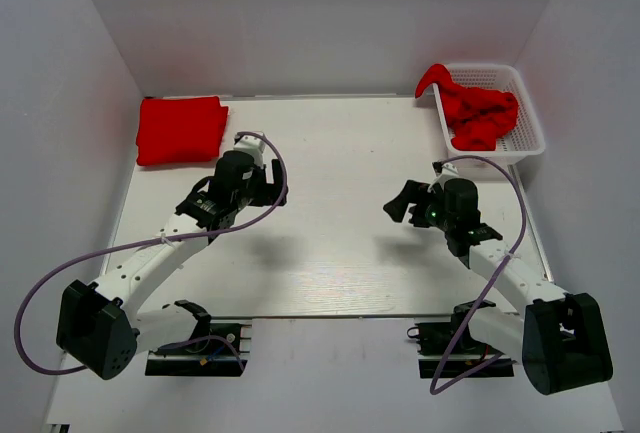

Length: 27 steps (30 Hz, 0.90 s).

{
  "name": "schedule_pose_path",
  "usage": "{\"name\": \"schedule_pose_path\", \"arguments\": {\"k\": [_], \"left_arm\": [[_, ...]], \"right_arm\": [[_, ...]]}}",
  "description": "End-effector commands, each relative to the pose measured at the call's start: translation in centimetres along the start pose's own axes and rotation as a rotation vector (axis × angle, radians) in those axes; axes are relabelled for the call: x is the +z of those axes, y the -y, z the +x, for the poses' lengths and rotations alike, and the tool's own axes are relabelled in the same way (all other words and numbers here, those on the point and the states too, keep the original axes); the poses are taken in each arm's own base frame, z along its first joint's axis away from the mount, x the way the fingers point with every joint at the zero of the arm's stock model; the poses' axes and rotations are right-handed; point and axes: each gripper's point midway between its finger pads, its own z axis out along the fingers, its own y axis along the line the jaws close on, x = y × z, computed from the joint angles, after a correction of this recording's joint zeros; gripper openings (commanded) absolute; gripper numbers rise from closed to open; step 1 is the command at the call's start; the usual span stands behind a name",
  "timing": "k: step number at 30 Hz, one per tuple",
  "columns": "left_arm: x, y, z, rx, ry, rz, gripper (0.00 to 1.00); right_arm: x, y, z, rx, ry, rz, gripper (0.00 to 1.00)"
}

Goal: Fold and stack the t-shirts
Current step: Grab crumpled tshirt from bin with the right arm

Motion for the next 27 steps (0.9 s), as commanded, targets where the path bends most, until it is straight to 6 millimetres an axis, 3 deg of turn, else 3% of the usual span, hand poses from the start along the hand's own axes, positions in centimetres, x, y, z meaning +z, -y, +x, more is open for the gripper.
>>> {"name": "schedule_pose_path", "arguments": {"k": [1, 6, 9, 10, 11, 12, 13, 14, 16, 17, 18, 19, 20, 21, 22, 23, 24, 25, 26, 27], "left_arm": [[-0.9, -0.5, -1.1, -0.004, 0.036, -0.037, 1.0], [-1.2, -2.0, -1.2, -0.055, 0.07, -0.123, 1.0], [-1.4, -2.2, -1.4, -0.054, 0.067, -0.133, 1.0], [-1.5, -2.0, -1.8, -0.056, 0.076, -0.13, 1.0], [-1.5, -2.1, -1.6, -0.063, 0.068, -0.133, 1.0], [-1.3, -2.2, -1.2, -0.059, 0.051, -0.139, 1.0], [-1.3, -2.3, -1.2, -0.071, 0.056, -0.15, 1.0], [-1.3, -2.4, -1.0, -0.07, 0.048, -0.154, 1.0], [-1.2, -2.8, -0.7, -0.065, 0.035, -0.175, 1.0], [-0.9, -2.9, -0.4, -0.062, 0.024, -0.179, 1.0], [-0.9, -2.9, -0.4, -0.062, 0.024, -0.179, 1.0], [-0.6, -2.8, -0.5, -0.061, 0.02, -0.181, 1.0], [-0.5, -2.7, -0.8, -0.062, 0.022, -0.18, 1.0], [-0.2, -2.9, -0.5, -0.046, 0.011, -0.193, 1.0], [-0.3, -2.8, -1.0, -0.048, 0.022, -0.189, 1.0], [0.0, -2.8, -0.7, -0.046, 0.011, -0.194, 1.0], [-0.1, -2.7, -1.3, -0.039, 0.021, -0.19, 1.0], [0.2, -3.1, -1.1, -0.041, 0.011, -0.201, 1.0], [0.6, -2.9, -1.0, -0.031, 0.008, -0.191, 1.0], [0.5, -2.7, -1.7, -0.024, 0.028, -0.183, 1.0]], "right_arm": [[-0.1, -1.2, -1.7, -0.032, 0.074, -0.054, 0.9], [0.6, -1.6, -3.8, -0.04, 0.142, -0.068, 0.9], [1.6, -2.1, -8.3, -0.022, 0.222, -0.034, 0.9], [2.9, -1.3, -8.1, -0.017, 0.195, -0.014, 0.9], [2.9, -2.8, -11.4, -0.066, 0.248, -0.039, 0.9], [3.4, -2.3, -12.6, -0.069, 0.264, 0.003, 0.9], [5.1, -0.5, -11.7, -0.055, 0.199, 0.074, 0.9], [4.7, 0.0, -17.0, -0.071, 0.296, 0.184, 0.9], [6.9, 2.9, -16.6, -0.035, 0.225, 0.31, 0.9], [7.0, 3.9, -20.3, -0.034, 0.263, 0.373, 0.9], [7.5, 4.2, -20.9, -0.035, 0.256, 0.393, 0.9], [7.2, 3.6, -24.0, -0.033, 0.296, 0.394, 0.9], [8.8, 5.4, -25.5, -0.014, 0.286, 0.43, 0.9], [9.1, 6.5, -24.3, -0.009, 0.205, 0.471, 0.9], [10.4, 7.6, -25.7, -0.003, 0.213, 0.497, 0.9], [10.5, 8.9, -26.2, 0.008, 0.21, 0.529, 0.9], [9.5, 8.8, -30.0, 0.012, 0.29, 0.54, 0.9], [9.3, 10.2, -30.9, 0.027, 0.304, 0.569, 0.9], [11.6, 12.7, -29.3, 0.038, 0.249, 0.605, 0.9], [10.7, 13.2, -32.5, 0.035, 0.318, 0.615, 0.9]]}}
